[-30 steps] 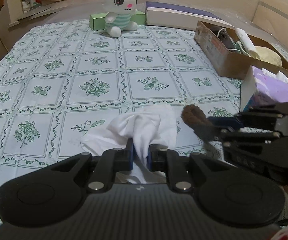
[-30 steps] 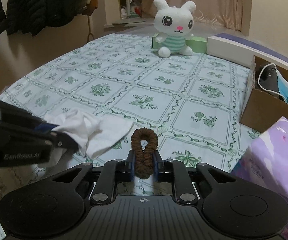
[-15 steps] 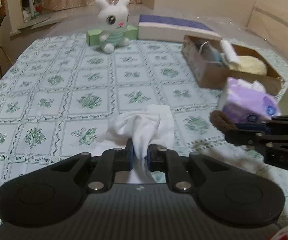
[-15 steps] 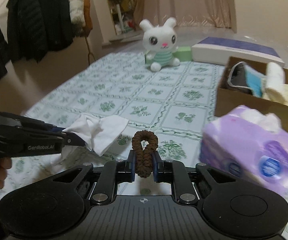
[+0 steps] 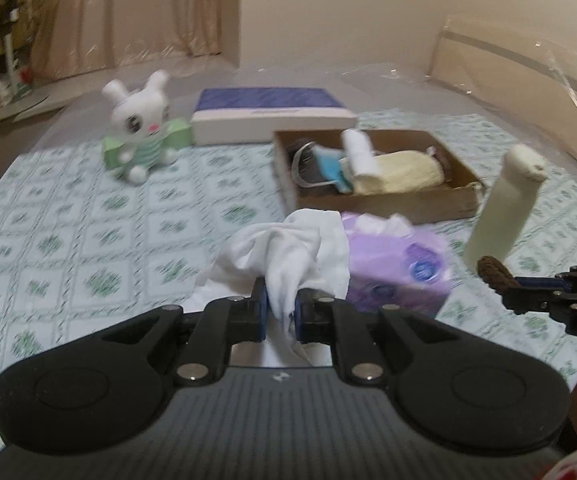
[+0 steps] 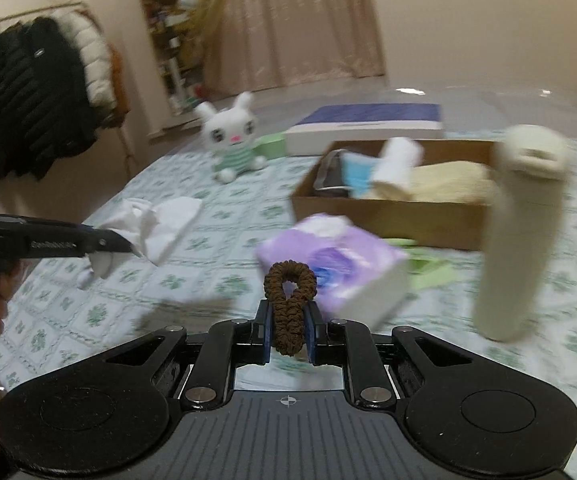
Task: Organize soft objects
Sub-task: 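Carry the white cloth and hair tie toward the cardboard tray, then lower the cloth and hair tie into the tray and open both grippers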
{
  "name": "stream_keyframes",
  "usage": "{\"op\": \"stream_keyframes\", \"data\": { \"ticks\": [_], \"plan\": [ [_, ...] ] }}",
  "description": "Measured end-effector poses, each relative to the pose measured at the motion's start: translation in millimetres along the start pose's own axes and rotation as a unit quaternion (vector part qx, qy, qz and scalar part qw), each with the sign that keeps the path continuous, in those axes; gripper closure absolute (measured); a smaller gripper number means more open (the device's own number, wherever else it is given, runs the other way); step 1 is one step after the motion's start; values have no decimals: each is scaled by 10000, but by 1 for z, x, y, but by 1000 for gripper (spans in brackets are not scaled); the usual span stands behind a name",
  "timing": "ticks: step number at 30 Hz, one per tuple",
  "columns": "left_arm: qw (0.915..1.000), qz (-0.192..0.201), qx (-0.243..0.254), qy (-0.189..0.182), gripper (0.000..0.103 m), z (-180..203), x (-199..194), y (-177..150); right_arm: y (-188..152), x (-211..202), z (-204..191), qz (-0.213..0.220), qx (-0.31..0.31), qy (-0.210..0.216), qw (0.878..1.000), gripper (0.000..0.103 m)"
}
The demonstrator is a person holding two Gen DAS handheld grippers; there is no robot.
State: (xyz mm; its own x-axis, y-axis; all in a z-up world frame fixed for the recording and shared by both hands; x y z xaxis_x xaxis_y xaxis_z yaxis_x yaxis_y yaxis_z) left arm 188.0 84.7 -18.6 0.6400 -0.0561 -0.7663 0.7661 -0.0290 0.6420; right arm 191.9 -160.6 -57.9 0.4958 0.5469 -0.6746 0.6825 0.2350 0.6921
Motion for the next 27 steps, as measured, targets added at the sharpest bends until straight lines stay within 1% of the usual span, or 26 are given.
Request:
{"op": "stream_keyframes", "data": {
  "ticks": [5,9,13,16,19,21,23,27],
  "plan": [
    [9996,98,227,-142,91,27,3,21,-11,-36,44,105,340,-291,9989,87],
    [9989,168,389,-214,91,41,7,39,-17,-65,92,202,664,-597,9958,87],
    [9979,256,541,-247,91,48,11,63,-11,-94,142,349,926,-883,9912,87],
    [9973,313,607,-283,91,50,17,82,5,-107,169,499,917,-1002,9895,87],
    [9965,348,662,-368,91,54,26,105,30,-111,190,641,813,-967,9899,87],
    [9959,347,709,-440,91,57,34,120,50,-106,202,696,791,-843,9909,87],
    [9953,334,745,-529,91,63,43,136,72,-98,213,755,738,-630,9924,87],
    [9931,274,899,-697,91,81,68,168,114,-70,228,681,571,-289,9956,87]
  ]
}}
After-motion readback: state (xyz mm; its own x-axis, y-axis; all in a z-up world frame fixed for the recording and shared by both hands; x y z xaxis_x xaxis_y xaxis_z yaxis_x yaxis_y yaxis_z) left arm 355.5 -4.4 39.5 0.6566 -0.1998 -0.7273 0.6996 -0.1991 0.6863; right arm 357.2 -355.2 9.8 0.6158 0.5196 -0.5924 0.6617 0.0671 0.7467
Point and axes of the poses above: each gripper's, at about its wrist camera, not at the fingertips, and x roughly the way its jaws point, z to its right, y to its top, the point moved 4 cm from there along x, roughly the way its jaws point, and after that the axes turned 11 degrees about -z, right-handed, at the moved point
